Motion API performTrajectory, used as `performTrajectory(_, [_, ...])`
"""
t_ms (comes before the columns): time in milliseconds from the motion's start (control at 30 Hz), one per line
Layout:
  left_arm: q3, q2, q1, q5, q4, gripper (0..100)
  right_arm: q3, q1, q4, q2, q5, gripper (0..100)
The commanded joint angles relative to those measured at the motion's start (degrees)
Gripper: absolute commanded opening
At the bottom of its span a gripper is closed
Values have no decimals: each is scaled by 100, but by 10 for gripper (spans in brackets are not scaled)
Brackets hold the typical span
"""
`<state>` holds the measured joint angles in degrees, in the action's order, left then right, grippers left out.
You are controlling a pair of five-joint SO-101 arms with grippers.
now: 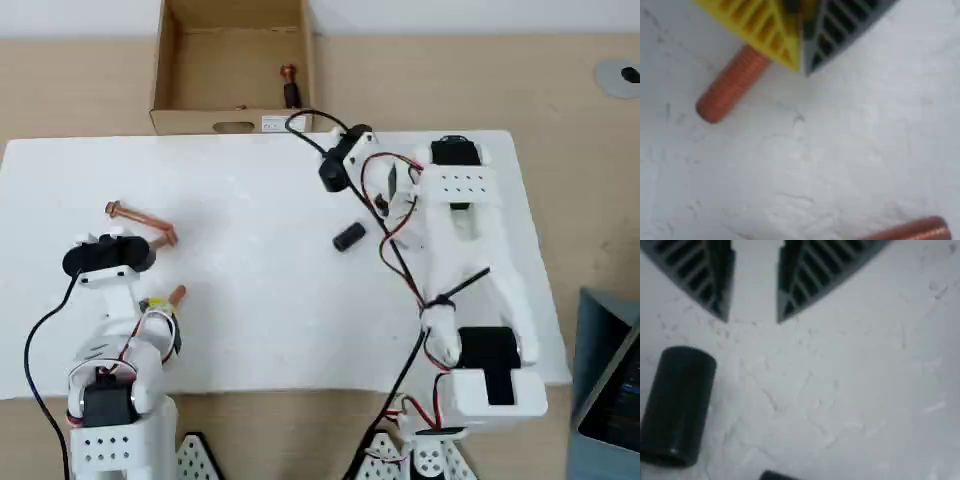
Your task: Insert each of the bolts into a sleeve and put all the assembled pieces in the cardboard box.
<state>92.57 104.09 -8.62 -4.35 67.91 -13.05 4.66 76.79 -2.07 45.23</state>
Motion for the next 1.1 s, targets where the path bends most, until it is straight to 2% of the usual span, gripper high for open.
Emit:
performTrajectory(0, [-18,40,-53,-35,-79,3,4,-84,-176,-75,53,93])
performTrajectory(100, [-18,40,-53,-35,-79,3,66,-84,-220,-207,44,136])
performTrajectory(300, [-18,40,-53,-35,-70,4,400,-66,-211,-567,53,141])
performTrajectory(667, [-18,40,-53,-35,-70,4,1235,-75,-211,-1587,35,140])
performTrajectory(967, [-18,40,-53,-35,-70,4,1244,-84,-237,-2044,9,137])
performTrajectory(1067, [-18,40,-53,-35,-70,4,1218,-57,-237,-2141,9,94])
